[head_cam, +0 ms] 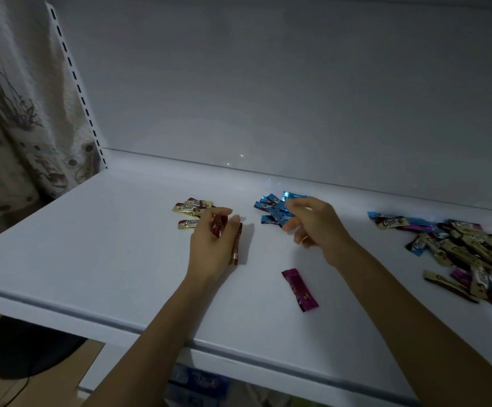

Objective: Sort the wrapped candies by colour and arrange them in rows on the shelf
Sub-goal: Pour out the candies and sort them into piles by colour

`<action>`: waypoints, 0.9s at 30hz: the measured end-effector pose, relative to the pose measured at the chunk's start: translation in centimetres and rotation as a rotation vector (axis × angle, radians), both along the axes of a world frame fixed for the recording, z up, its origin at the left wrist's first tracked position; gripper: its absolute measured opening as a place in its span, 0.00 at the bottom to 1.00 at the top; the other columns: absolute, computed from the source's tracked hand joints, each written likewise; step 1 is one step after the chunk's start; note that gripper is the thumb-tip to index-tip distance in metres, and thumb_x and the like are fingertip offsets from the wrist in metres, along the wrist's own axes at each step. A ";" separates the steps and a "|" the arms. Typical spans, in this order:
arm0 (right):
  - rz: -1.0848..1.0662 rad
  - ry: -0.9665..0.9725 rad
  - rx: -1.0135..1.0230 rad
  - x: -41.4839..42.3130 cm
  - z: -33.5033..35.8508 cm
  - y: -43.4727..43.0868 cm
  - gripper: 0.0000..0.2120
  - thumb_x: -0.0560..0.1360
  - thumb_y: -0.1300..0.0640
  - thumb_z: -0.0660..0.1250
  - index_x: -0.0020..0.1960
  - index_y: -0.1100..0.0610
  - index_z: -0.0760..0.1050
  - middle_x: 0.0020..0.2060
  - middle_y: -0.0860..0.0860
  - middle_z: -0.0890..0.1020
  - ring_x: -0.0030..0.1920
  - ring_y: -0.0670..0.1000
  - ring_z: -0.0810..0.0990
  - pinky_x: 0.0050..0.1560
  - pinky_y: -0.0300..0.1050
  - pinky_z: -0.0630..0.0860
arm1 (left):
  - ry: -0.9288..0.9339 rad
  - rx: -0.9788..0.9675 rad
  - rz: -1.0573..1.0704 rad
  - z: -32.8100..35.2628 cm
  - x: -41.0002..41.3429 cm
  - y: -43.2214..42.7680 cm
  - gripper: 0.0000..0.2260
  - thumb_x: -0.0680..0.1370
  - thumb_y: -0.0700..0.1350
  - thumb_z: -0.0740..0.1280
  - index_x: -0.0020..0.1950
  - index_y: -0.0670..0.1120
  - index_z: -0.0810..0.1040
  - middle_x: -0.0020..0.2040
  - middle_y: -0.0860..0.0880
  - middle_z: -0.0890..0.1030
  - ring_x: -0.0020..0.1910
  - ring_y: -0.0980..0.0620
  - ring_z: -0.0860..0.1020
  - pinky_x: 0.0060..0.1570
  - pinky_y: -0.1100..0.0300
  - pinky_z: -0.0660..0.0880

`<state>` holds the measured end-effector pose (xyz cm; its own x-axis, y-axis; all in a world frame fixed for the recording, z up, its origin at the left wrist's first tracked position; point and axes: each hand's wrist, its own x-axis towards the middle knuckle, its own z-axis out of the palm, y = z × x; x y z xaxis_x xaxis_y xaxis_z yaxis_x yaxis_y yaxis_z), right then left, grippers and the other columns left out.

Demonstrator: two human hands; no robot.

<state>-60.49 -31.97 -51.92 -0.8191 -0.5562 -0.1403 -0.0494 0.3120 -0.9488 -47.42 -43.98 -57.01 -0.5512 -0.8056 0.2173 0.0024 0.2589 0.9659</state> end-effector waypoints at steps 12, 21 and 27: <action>0.295 -0.165 -0.124 6.9 -1.0 -2.8 0.05 0.76 0.63 0.67 0.50 0.61 0.74 0.36 0.55 0.82 0.27 0.47 0.79 0.29 0.40 0.78 | 0.348 0.422 -0.075 1.2 0.3 -0.1 0.11 0.83 0.46 0.57 0.56 0.39 0.73 0.34 0.46 0.72 0.30 0.53 0.71 0.26 0.65 0.69; 0.143 -0.089 -0.171 5.3 -0.8 -2.7 0.06 0.77 0.66 0.65 0.51 0.58 0.77 0.37 0.53 0.81 0.28 0.44 0.78 0.30 0.36 0.77 | 0.365 0.573 0.094 2.4 2.1 -1.7 0.18 0.82 0.52 0.53 0.33 0.49 0.64 0.25 0.52 0.64 0.21 0.55 0.58 0.22 0.67 0.53; 0.129 -0.007 -0.095 5.7 -1.4 -7.6 0.05 0.75 0.65 0.67 0.50 0.59 0.78 0.36 0.52 0.82 0.28 0.47 0.77 0.27 0.38 0.75 | 0.312 0.522 0.096 1.6 6.0 -5.1 0.10 0.78 0.46 0.51 0.36 0.49 0.63 0.29 0.50 0.66 0.25 0.53 0.59 0.20 0.65 0.55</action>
